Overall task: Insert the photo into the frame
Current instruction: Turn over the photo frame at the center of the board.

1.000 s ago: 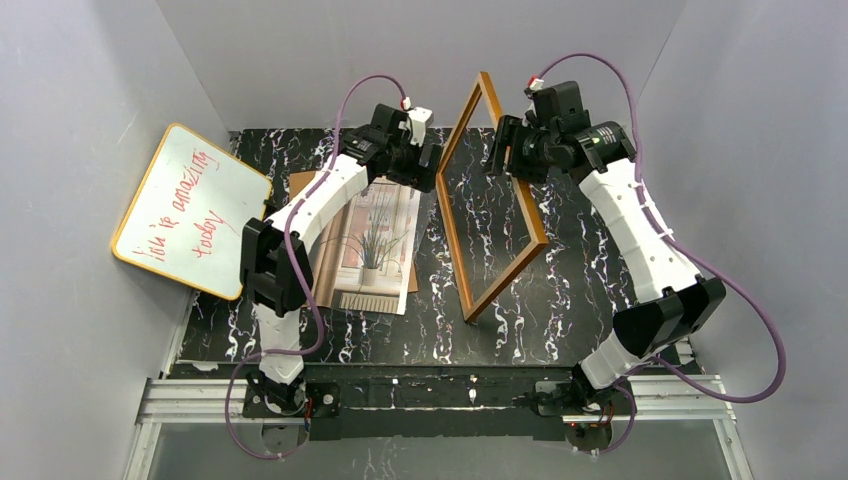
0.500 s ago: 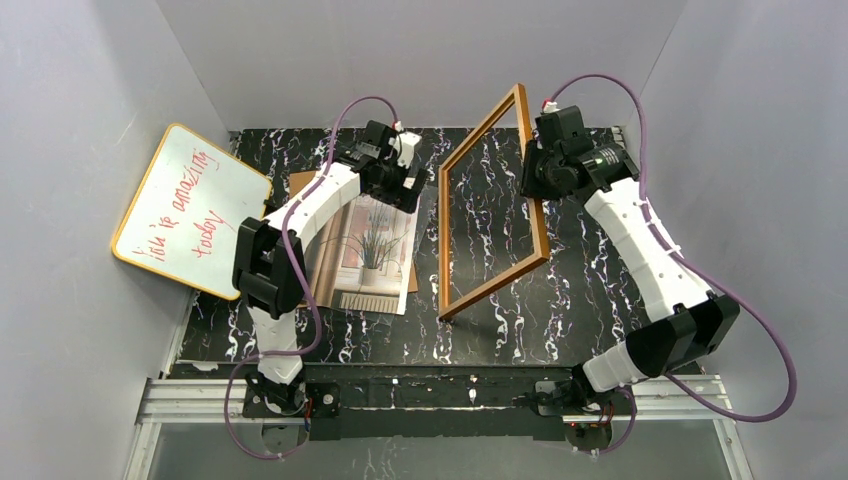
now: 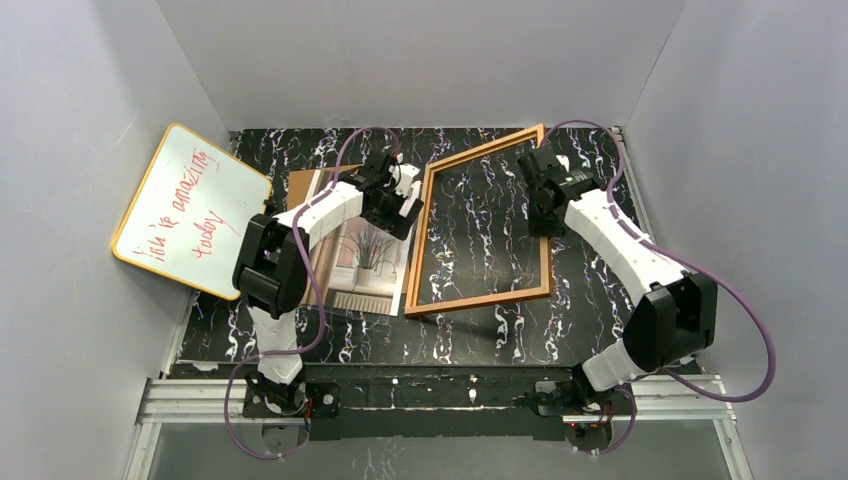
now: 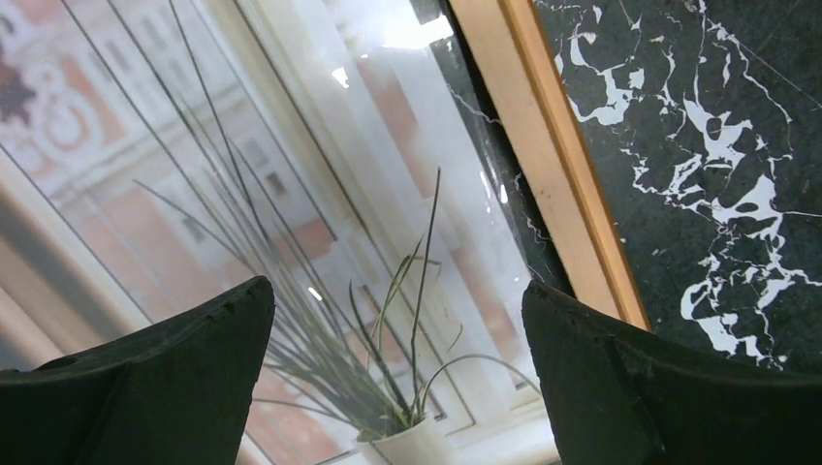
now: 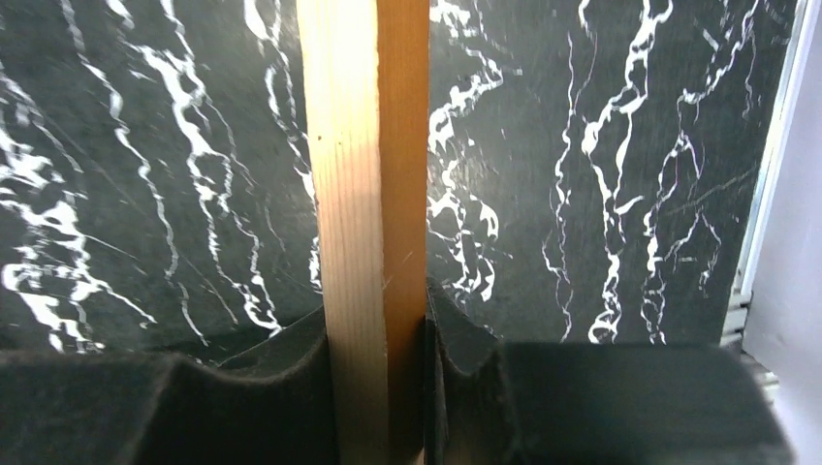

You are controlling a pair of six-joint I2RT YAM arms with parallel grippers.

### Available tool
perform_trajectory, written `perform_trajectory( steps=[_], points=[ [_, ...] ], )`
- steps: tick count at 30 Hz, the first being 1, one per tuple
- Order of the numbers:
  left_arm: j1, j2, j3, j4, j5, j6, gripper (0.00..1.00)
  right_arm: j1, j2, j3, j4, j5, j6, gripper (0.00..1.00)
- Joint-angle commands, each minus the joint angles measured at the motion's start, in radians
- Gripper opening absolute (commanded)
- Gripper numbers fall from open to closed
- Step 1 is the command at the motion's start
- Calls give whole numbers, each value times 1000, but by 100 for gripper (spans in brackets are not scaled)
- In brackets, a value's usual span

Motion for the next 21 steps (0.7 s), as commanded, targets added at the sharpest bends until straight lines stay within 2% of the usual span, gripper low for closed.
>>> perform_trajectory(
  steps=[1, 8, 21],
  points=[
    [-26, -3, -29, 72, -24, 45, 98, 6, 10, -28, -8, 37, -6, 13],
    [-39, 38, -58, 124, -125, 98, 98, 6, 28, -92, 6, 92, 29, 13],
    [-88, 53, -90, 156, -118, 96, 98, 3, 98, -217, 123, 180, 115, 18]
  ],
)
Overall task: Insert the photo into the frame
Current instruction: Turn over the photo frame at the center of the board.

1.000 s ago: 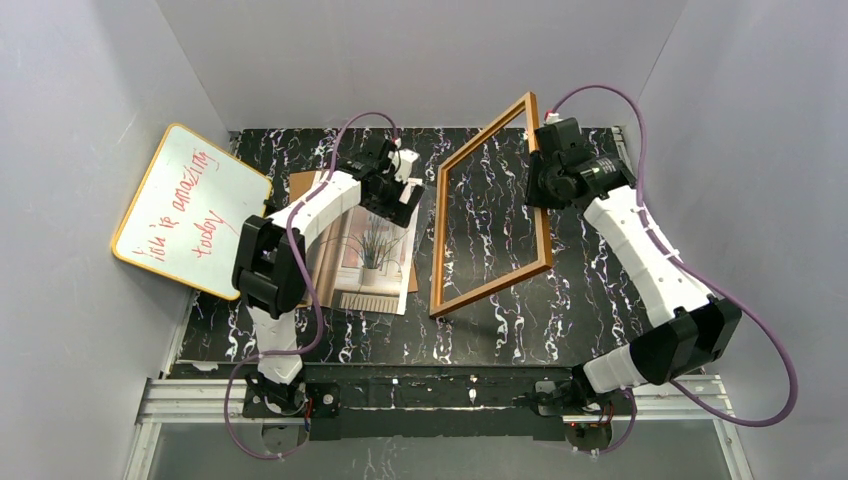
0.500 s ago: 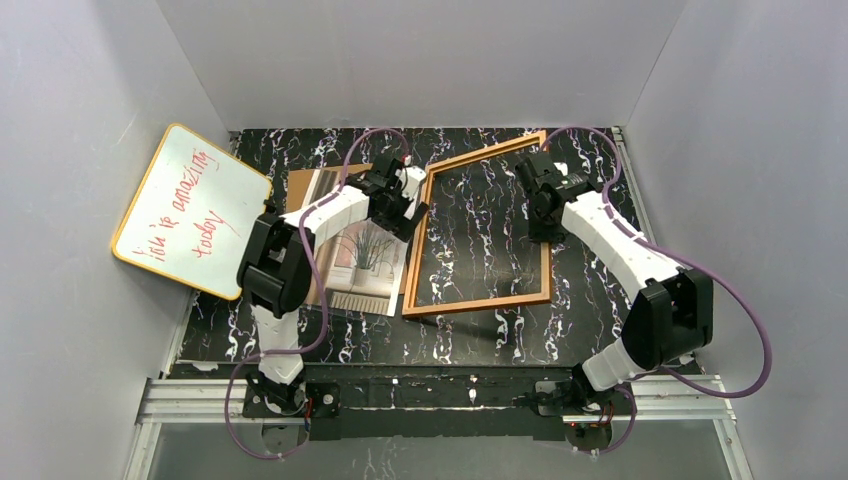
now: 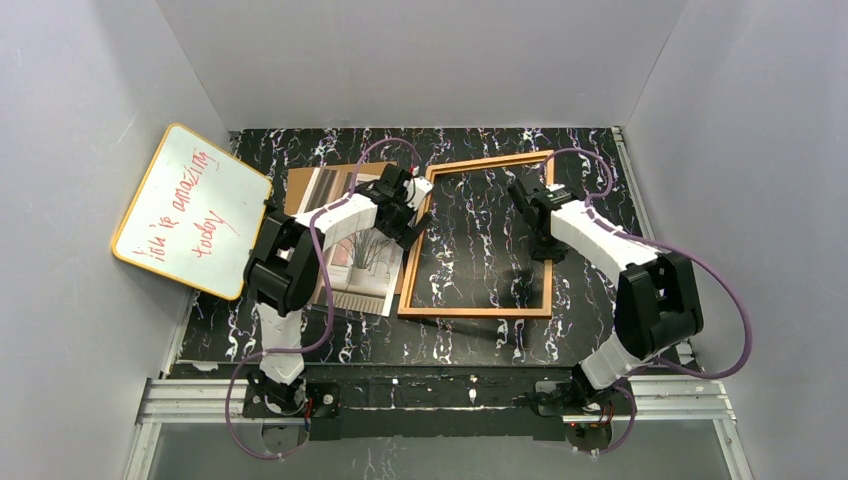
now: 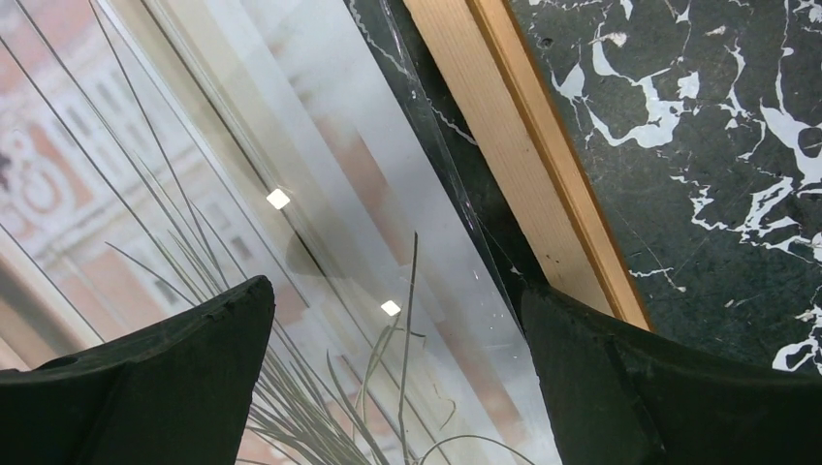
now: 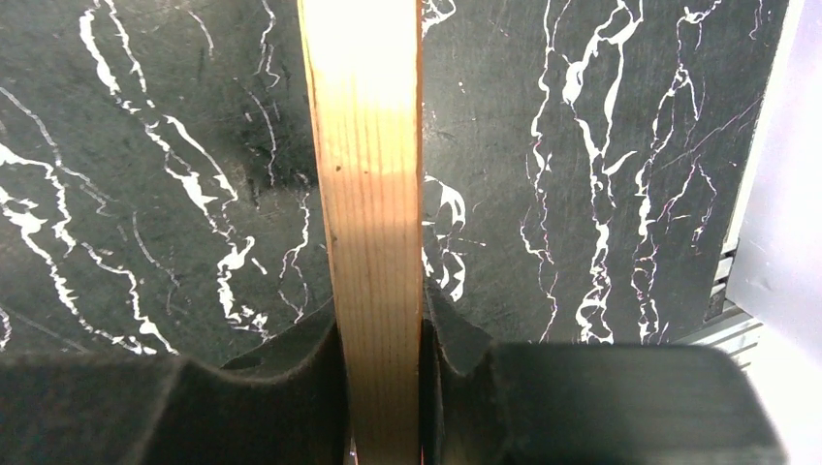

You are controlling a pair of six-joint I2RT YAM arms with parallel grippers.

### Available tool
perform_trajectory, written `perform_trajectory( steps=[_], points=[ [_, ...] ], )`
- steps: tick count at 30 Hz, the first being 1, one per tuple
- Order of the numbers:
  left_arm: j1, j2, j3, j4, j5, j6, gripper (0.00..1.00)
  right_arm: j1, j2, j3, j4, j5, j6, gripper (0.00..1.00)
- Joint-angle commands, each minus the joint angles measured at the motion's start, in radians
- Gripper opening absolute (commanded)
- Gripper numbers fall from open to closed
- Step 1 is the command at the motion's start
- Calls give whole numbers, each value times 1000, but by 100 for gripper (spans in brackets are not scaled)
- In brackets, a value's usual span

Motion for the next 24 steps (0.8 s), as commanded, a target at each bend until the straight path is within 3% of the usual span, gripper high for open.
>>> perform_trajectory(
  steps=[1, 24],
  points=[
    [-28, 4, -7, -1, -1, 5, 98, 0, 28, -20, 72, 85, 61, 18],
    [-61, 7, -44, 3, 0, 16, 98, -37, 264, -107, 278, 84, 60, 21]
  ],
)
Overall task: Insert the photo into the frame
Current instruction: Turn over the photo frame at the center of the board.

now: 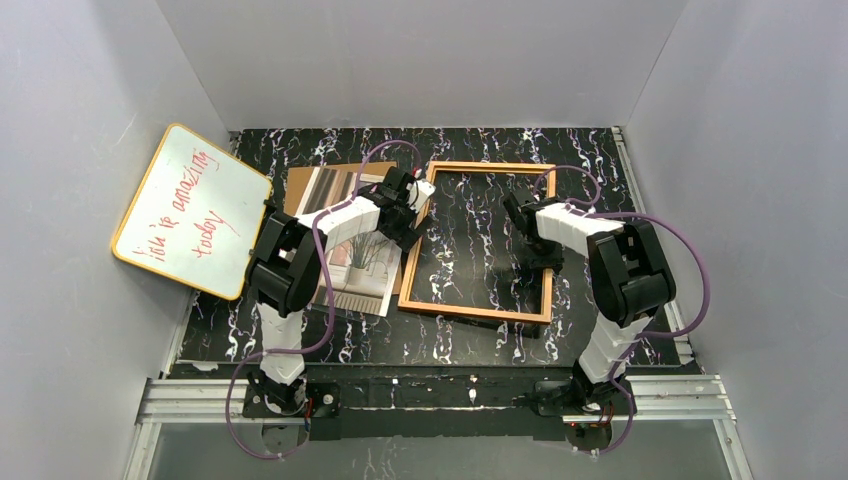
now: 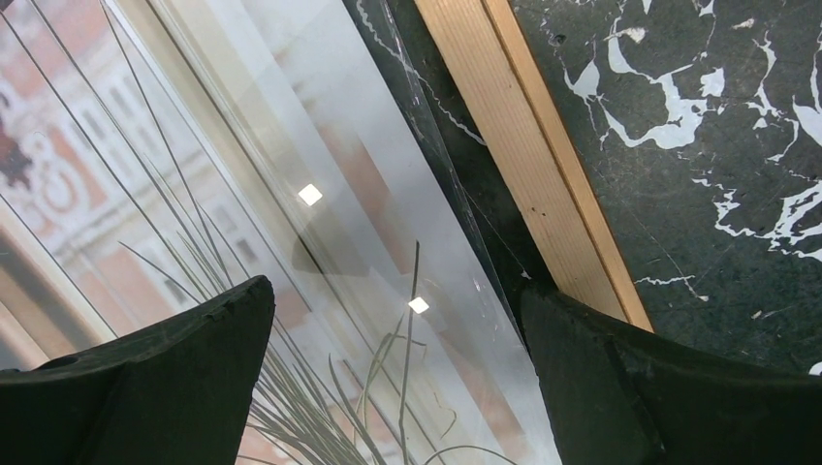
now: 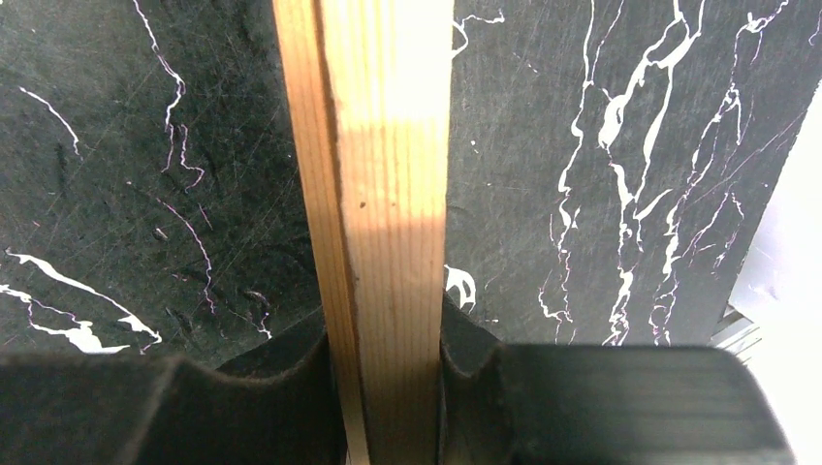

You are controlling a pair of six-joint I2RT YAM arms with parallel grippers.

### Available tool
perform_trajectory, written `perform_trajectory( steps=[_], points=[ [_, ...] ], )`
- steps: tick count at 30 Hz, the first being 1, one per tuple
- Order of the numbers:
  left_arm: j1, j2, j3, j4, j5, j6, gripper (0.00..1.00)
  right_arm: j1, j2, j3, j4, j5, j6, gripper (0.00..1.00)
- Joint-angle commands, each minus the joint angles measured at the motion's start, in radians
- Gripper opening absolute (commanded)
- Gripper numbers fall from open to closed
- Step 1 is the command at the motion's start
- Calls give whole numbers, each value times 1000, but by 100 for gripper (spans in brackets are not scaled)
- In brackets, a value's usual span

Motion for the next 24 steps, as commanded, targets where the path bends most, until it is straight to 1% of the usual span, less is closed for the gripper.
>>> perform_trajectory(
  steps=[1, 2, 5, 6, 9, 15, 20, 24],
  points=[
    [-35, 2, -29, -21, 57, -3, 98, 1, 52, -26, 109, 7, 67, 21],
    [-35, 0, -31, -21, 52, 1, 98, 0, 54, -27, 111, 4, 68, 26],
    [-35, -5, -36, -23, 44, 12, 98, -3, 55, -40, 121, -8, 65, 51],
    [-35, -5, -38, -23, 42, 14, 98, -6, 50, -48, 128, -13, 63, 54],
    [-34, -7, -41, -22, 42, 14, 98, -13, 34, -66, 150, -30, 61, 61],
    [-35, -8, -42, -28, 48, 10, 98, -27, 7, -61, 154, -59, 62, 67],
    [-35, -18, -34, -32, 74, -12, 98, -42, -39, -16, 137, -110, 69, 69],
    [-51, -3, -2, -46, 113, -40, 98, -48, -92, 49, 118, -181, 66, 82]
  ],
)
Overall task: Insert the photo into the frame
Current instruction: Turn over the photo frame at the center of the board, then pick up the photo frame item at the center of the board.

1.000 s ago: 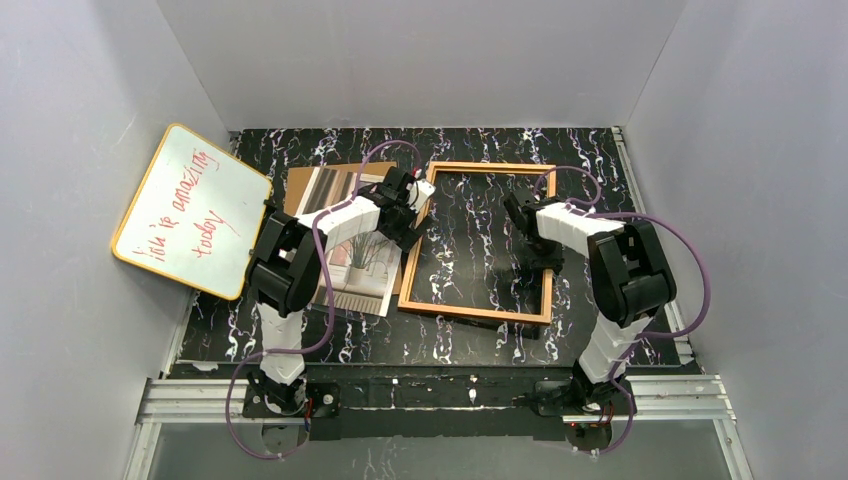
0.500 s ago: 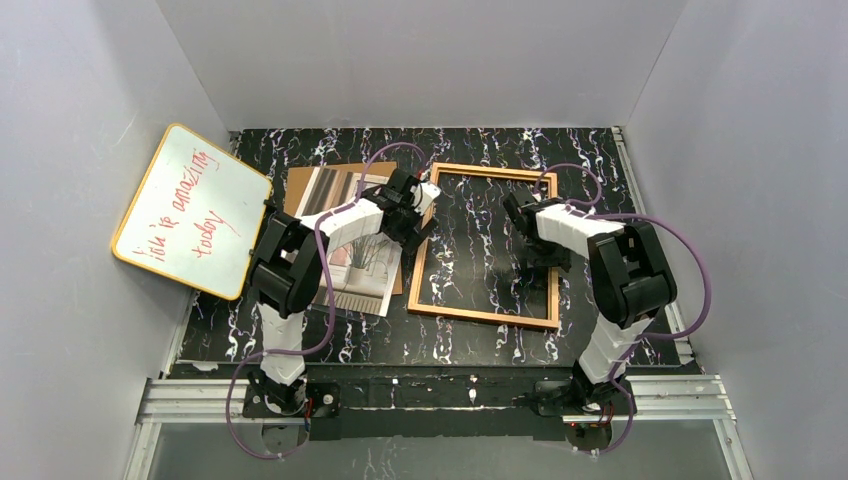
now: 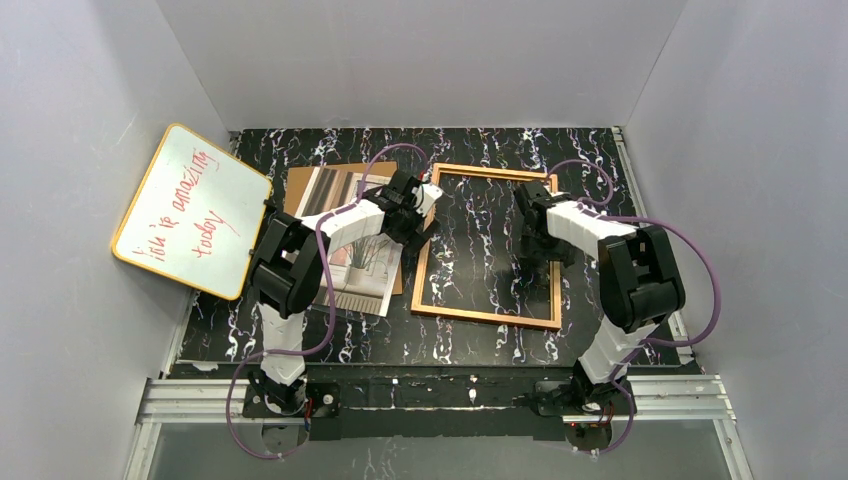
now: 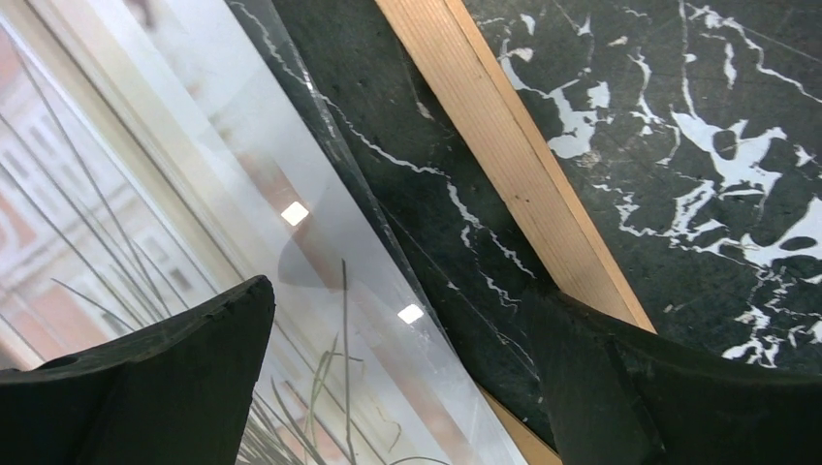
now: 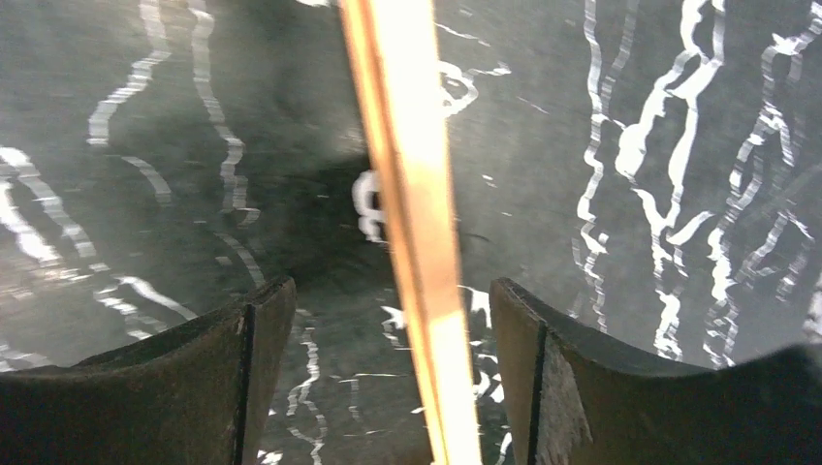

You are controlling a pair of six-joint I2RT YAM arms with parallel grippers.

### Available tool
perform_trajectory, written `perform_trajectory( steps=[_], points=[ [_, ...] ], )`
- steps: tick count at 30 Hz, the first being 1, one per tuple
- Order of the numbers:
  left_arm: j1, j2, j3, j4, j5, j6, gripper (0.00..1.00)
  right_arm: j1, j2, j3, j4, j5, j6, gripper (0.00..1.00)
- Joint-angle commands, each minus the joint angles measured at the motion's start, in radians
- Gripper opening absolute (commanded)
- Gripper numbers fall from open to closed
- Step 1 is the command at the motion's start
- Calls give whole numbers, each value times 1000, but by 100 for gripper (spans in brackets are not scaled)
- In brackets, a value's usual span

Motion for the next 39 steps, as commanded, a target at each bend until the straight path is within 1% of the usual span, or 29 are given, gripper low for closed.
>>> perform_trajectory(
  steps=[1, 9, 12, 14, 17, 19, 21, 25, 28, 31, 34, 36, 39],
  points=[
    [-28, 2, 23, -74, 66, -37, 98, 0, -52, 78, 56, -165, 42, 85],
    [-36, 39, 150, -134, 118, -87, 98, 1, -96, 163, 43, -326, 49, 88],
    [-21, 39, 209, -173, 121, -91, 98, 0, -117, 178, 68, -422, 61, 89],
    [18, 39, 264, -217, 145, -105, 98, 3, -138, 177, 119, -512, 74, 90],
    [108, 39, 354, -293, 159, -109, 98, 24, -144, 196, 210, -630, 116, 89],
    [188, 32, 396, -328, 164, -107, 98, 63, -106, 252, 230, -663, 143, 87],
    [273, 15, 408, -345, 169, -105, 98, 110, -43, 349, 233, -683, 158, 87],
    [432, -27, 363, -351, 149, -78, 98, 201, 102, 504, 259, -715, 189, 86],
    [503, -51, 296, -339, 80, -45, 98, 258, 246, 620, 264, -729, 207, 85],
    [526, -75, 207, -303, 16, -12, 98, 287, 364, 712, 265, -739, 227, 83],
    [526, -100, 105, -238, -25, -3, 98, 297, 451, 764, 271, -749, 244, 83],
    [527, -105, 62, -211, -41, -4, 97, 301, 491, 791, 268, -747, 252, 82],
    [526, -97, 27, -202, -50, 4, 93, 301, 519, 791, 268, -741, 264, 81]
  ],
)
